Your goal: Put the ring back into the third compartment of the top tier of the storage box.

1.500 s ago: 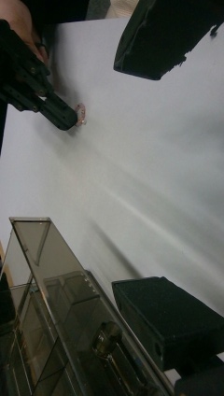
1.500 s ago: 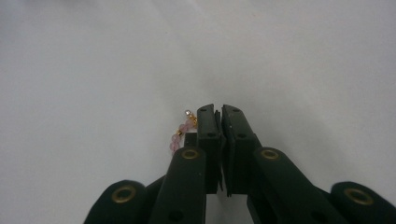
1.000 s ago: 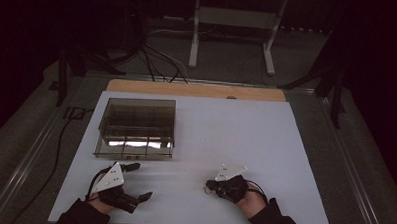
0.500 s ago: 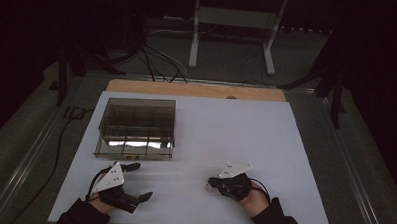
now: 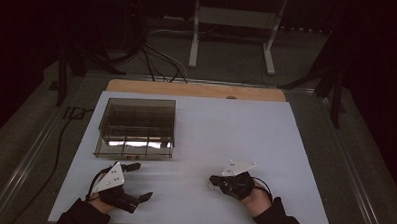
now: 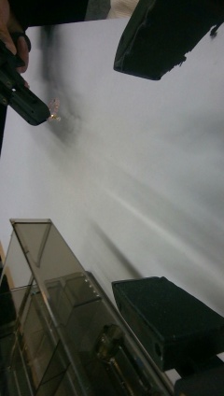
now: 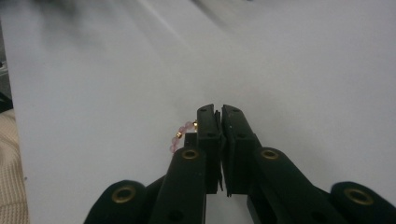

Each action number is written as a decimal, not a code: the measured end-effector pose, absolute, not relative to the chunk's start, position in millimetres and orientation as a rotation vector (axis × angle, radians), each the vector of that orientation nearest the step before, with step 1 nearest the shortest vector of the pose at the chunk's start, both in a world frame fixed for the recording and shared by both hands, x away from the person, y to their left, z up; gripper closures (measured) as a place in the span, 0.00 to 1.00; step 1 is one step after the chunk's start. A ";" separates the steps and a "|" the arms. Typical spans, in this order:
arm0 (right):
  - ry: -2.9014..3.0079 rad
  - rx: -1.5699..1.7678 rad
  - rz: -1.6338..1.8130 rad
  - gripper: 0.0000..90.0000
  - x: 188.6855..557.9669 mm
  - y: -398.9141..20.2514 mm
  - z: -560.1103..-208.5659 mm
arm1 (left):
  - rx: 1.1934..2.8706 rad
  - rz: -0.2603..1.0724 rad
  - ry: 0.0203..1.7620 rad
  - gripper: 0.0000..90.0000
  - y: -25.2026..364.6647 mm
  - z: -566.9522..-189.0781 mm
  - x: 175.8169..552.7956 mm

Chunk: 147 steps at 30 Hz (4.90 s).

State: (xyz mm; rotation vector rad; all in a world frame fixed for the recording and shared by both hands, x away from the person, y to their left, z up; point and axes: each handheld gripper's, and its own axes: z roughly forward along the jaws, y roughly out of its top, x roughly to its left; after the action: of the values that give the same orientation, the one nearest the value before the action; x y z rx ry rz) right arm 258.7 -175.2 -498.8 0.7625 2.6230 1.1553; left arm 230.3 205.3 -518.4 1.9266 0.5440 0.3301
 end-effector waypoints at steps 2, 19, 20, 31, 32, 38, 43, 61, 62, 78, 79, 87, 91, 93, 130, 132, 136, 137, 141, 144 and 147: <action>2.623 0.767 1.158 0.97 258.2 -175.2 -497.1 | 1.935 0.329 0.543 0.01 205.0 -519.0 230.5; 2.596 0.769 1.173 0.97 257.2 -175.0 -482.7 | 1.932 0.327 0.539 0.01 204.0 -518.8 231.0; 2.595 0.773 1.174 0.97 257.5 -175.1 -482.4 | 1.935 0.330 0.539 0.01 204.0 -518.9 231.1; 2.587 0.761 1.177 0.97 260.0 -171.5 -477.8 | 1.933 0.320 0.534 0.01 203.6 -519.4 231.7; 2.585 0.760 1.175 0.97 260.4 -171.1 -476.6 | 1.935 0.322 0.534 0.01 203.7 -519.4 231.7; 2.560 0.741 1.198 0.97 263.3 -169.3 -465.7 | 1.937 0.325 0.534 0.01 203.4 -519.3 231.4; 2.541 0.735 1.217 0.97 266.5 -168.9 -456.8 | 1.938 0.326 0.533 0.01 202.8 -519.1 231.5; 2.512 0.703 1.253 0.97 277.6 -162.2 -431.1 | 1.943 0.327 0.531 0.01 202.3 -519.2 231.9; 2.510 0.700 1.251 0.97 278.0 -161.2 -429.8 | 1.944 0.328 0.531 0.01 202.2 -519.4 231.8; 2.486 0.684 1.292 0.97 292.2 -147.7 -411.0 | 1.931 0.327 0.532 0.01 202.4 -518.2 232.0; 2.485 0.682 1.291 0.97 293.6 -146.8 -409.8 | 1.932 0.325 0.533 0.01 202.3 -518.6 232.2; 2.479 0.679 1.305 0.97 300.9 -138.7 -401.7 | 1.938 0.328 0.531 0.01 202.4 -518.8 232.0; 2.483 0.673 1.305 0.97 304.0 -133.1 -399.2 | 1.936 0.345 0.526 0.01 202.6 -517.8 231.5; 2.484 0.669 1.304 0.97 306.2 -130.0 -398.1 | 1.933 0.341 0.528 0.01 202.9 -518.0 231.5; 2.503 0.654 1.343 0.97 339.3 -68.5 -384.6 | 1.932 0.331 0.530 0.01 203.2 -518.4 231.8; 2.505 0.653 1.343 0.97 340.6 -65.7 -385.0 | 1.927 0.331 0.529 0.01 203.2 -517.8 231.9; 2.509 0.656 1.344 0.97 342.6 -59.0 -386.9 | 1.933 0.334 0.525 0.01 203.2 -517.9 231.6; 2.510 0.656 1.346 0.97 343.1 -57.4 -387.4 | 1.926 0.332 0.526 0.01 203.2 -517.6 231.5; 2.512 0.661 1.349 0.97 344.2 -51.8 -390.0 | 1.934 0.333 0.524 0.01 203.2 -518.1 231.6; 2.511 0.678 1.362 0.97 346.5 -49.1 -392.1 | 1.928 0.334 0.523 0.01 202.6 -517.5 231.3; 2.516 0.685 1.365 0.97 348.4 -45.1 -395.3 | 1.937 0.334 0.522 0.01 202.5 -518.2 231.3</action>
State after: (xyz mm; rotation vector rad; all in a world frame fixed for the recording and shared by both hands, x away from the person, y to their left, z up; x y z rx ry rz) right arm 348.4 -45.1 -395.3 0.6854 2.5157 1.3646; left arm 231.3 202.5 -518.2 1.9371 0.5221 0.3335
